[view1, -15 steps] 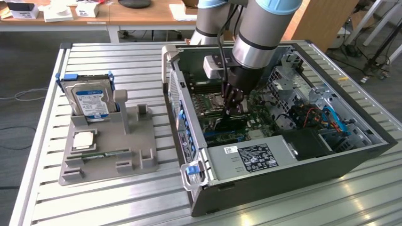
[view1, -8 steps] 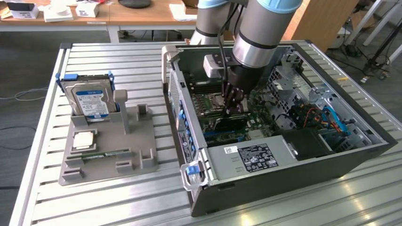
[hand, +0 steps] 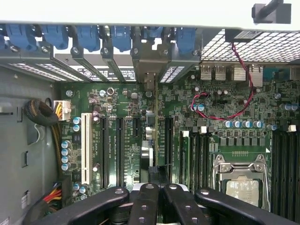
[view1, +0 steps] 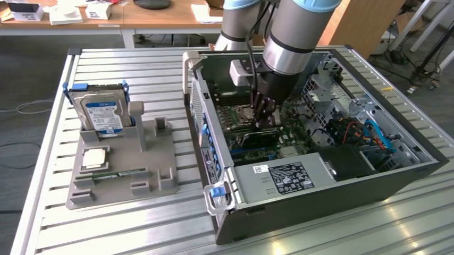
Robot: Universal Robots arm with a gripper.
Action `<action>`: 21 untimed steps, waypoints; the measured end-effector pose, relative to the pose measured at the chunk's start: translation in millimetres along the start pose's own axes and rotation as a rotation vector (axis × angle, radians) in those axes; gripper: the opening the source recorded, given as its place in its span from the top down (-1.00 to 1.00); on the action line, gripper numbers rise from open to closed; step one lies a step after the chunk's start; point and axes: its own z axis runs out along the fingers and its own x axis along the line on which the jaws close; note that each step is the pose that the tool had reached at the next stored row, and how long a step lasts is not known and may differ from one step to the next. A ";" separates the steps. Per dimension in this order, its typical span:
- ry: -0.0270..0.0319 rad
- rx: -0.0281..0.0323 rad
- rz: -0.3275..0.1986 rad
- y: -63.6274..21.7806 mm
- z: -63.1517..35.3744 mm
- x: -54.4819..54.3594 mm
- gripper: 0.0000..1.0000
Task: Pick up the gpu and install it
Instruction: 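Press down on the gpu until it lock into place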
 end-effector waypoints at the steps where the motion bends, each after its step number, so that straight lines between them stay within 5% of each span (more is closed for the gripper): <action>1: 0.0001 0.0000 0.000 0.0 0.0 0.0 0.79; 21: 0.0001 0.0002 0.000 11.7 1.1 -2.7 0.79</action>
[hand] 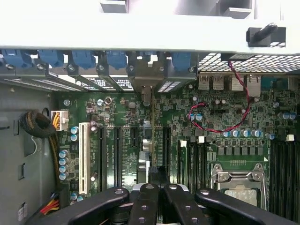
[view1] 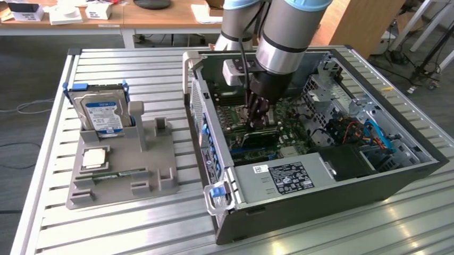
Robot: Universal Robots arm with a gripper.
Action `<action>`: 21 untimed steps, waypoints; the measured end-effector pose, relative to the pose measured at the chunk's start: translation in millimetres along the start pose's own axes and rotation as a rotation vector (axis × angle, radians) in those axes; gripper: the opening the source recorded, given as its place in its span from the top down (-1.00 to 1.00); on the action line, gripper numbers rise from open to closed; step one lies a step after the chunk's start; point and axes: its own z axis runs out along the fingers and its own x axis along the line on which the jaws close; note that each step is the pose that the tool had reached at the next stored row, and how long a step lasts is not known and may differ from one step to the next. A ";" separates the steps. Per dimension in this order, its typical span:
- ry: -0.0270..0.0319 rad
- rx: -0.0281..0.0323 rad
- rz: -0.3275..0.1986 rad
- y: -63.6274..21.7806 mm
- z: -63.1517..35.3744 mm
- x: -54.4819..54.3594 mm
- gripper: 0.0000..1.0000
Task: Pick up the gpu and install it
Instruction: 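Press down on the gpu until it lock into place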
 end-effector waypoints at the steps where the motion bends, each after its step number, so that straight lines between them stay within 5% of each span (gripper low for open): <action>1: -0.0001 0.0000 0.000 0.0 0.2 0.0 0.79; 21: 0.0000 0.0000 0.000 0.6 3.0 -0.1 0.79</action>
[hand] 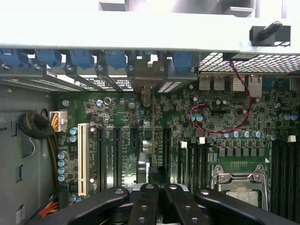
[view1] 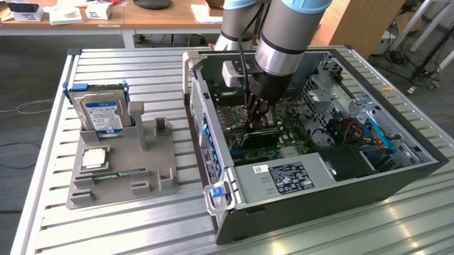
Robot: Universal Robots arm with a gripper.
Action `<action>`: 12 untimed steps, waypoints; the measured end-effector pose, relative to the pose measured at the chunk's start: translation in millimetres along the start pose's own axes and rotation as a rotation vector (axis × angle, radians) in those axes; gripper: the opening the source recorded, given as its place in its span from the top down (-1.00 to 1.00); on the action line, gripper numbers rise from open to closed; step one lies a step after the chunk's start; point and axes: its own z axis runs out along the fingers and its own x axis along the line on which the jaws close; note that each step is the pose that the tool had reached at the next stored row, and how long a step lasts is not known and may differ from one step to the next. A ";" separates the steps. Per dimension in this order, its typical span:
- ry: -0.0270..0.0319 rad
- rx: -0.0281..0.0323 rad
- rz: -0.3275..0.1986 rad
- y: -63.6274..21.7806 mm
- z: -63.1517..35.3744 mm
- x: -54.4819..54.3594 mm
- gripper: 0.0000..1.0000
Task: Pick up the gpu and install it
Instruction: 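Press down on the gpu until it lock into place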
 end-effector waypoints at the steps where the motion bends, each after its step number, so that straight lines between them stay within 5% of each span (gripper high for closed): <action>1: -0.0001 0.0000 0.000 0.0 0.2 0.0 0.79; 12: 0.0002 -0.0001 0.000 0.0 1.4 0.1 0.79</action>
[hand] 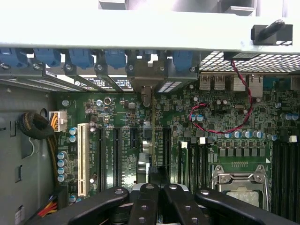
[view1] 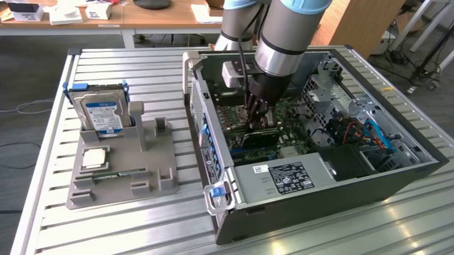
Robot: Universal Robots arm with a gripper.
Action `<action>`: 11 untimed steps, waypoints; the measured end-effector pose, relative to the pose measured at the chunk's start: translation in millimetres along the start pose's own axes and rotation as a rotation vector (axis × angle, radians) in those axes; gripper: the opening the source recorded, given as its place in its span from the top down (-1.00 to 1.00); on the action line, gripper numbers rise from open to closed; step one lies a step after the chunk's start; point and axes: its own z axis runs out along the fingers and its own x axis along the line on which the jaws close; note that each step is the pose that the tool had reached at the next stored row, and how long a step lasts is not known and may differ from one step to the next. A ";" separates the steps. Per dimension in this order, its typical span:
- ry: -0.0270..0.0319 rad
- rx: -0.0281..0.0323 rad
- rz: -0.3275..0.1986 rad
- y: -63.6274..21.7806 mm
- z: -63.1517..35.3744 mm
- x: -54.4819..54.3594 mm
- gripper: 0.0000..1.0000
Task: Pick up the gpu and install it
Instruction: 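Press down on the gpu until it lock into place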
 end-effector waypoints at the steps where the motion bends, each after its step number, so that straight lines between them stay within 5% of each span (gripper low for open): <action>1: 0.0000 0.0000 0.000 0.0 0.0 0.0 0.79; 11: -0.0002 0.0000 0.000 0.6 0.4 0.0 0.79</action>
